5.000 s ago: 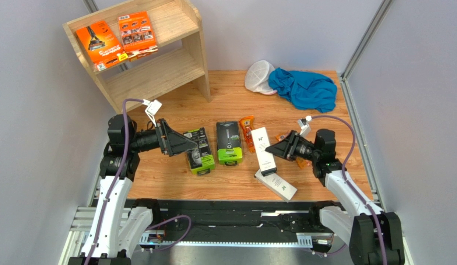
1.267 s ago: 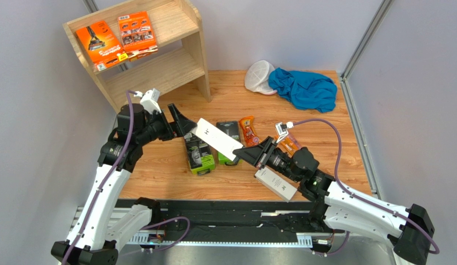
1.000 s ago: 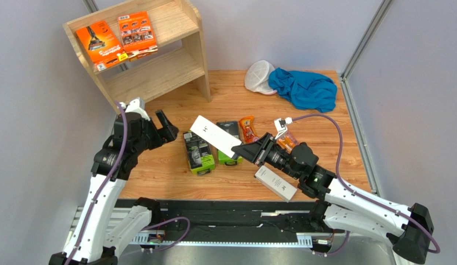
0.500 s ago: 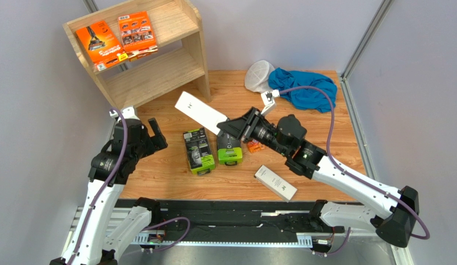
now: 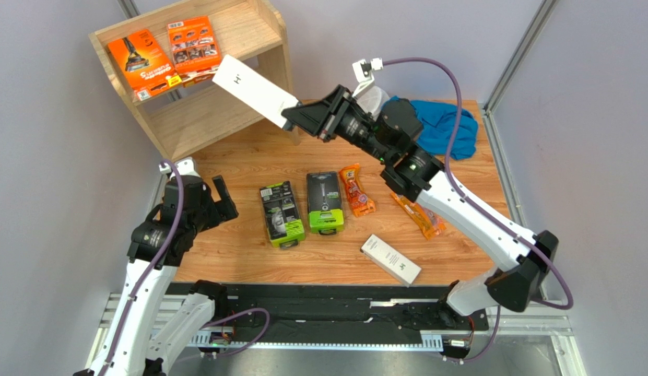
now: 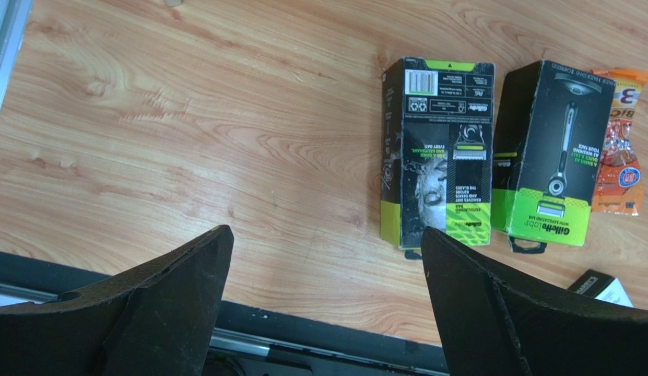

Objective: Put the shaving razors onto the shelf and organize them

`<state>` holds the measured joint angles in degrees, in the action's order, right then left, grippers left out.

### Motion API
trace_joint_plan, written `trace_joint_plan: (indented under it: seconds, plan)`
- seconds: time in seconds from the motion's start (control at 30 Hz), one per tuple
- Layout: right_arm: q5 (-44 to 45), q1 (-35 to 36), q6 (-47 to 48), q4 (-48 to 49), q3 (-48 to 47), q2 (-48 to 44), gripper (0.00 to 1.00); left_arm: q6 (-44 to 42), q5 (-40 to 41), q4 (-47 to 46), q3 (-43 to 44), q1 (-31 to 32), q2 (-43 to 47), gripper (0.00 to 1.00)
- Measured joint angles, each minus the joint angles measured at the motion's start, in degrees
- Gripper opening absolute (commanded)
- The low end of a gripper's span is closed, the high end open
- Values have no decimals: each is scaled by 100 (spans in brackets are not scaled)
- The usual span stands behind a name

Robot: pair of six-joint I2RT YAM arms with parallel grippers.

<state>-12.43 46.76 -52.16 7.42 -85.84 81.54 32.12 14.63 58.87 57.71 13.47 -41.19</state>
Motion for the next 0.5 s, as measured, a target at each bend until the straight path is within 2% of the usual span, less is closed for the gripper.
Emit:
trace_joint_plan:
  seconds: [0.5]
  plan:
    - [-151,-358,-61,-538,-2953,2267,8,-131,-127,-157,-302,0,35,99]
